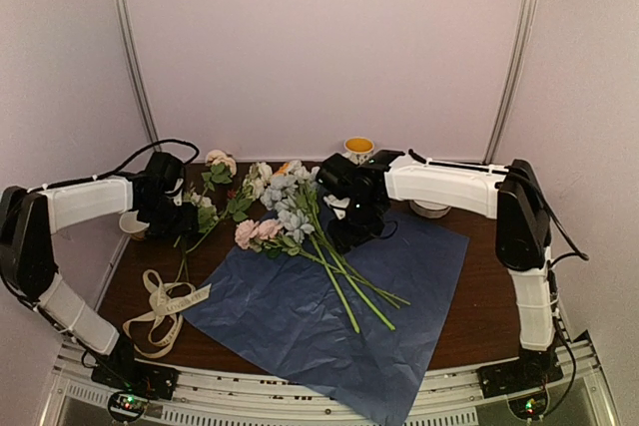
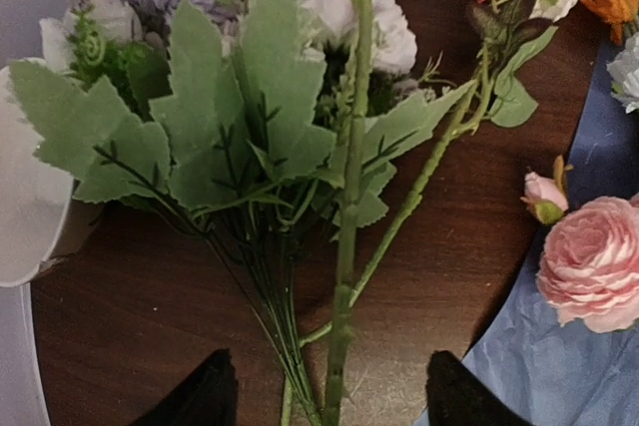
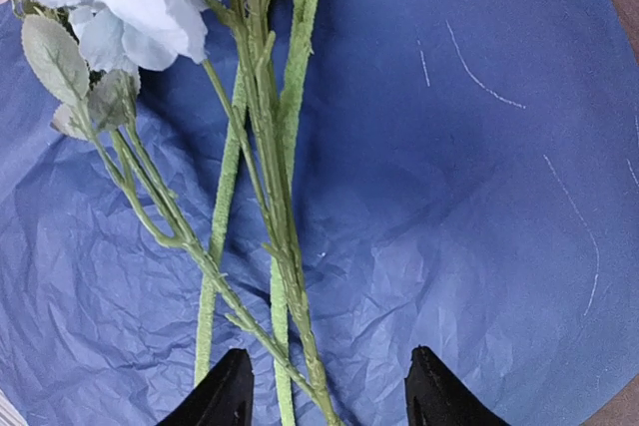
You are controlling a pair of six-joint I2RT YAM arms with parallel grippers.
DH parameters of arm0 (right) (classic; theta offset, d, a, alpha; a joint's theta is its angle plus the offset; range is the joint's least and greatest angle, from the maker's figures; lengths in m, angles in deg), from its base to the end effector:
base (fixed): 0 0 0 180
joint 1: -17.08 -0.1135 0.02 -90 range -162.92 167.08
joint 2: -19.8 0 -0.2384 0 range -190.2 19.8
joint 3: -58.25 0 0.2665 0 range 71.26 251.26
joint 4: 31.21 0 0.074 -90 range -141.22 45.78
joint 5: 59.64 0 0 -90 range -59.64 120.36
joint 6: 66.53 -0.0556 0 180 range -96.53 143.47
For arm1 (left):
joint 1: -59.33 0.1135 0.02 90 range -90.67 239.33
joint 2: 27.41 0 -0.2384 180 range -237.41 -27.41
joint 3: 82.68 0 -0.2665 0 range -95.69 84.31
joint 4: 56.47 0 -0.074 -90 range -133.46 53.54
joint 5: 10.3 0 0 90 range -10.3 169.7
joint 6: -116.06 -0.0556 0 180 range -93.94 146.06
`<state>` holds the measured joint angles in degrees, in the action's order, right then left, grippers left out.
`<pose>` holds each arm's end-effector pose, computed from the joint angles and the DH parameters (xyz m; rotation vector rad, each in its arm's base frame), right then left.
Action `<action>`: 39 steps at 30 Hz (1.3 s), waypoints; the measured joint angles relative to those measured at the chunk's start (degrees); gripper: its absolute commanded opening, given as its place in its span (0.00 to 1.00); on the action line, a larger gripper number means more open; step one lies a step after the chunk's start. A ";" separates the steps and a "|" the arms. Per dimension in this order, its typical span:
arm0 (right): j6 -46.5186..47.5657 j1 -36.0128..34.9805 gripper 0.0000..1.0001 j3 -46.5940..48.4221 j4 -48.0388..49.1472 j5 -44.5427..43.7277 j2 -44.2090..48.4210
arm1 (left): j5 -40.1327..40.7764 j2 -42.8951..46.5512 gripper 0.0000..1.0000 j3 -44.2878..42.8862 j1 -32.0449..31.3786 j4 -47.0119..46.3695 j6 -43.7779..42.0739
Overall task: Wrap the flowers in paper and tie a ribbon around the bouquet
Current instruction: Place the fake flower on the flattened wrapping paper, then pick up the fake flower from the corner of the board, then pass from the left arm to the right
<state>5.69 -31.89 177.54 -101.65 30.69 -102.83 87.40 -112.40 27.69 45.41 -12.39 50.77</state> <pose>0.2957 0.3403 0.1743 -0.7805 2.7921 0.2342 0.3141 -0.0702 0.1692 -0.2914 2.5784 -0.0697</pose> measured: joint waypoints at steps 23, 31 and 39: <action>2.49 -0.85 0.57 -6.12 3.93 -0.55 15.80 | -1.77 23.91 0.00 7.61 -0.35 -10.14 -1.31; -0.17 -2.71 0.64 -19.69 33.79 16.98 34.10 | -8.50 41.64 0.00 15.04 -11.41 -29.73 -2.58; -13.79 -3.74 0.76 -19.58 69.64 28.11 31.65 | -12.00 39.58 0.00 15.10 -31.08 -40.33 -6.08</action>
<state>-8.10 -35.63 157.96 -32.02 58.80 -71.18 75.40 -72.82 42.79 14.33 -52.72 44.70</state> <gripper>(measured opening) 0.738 0.042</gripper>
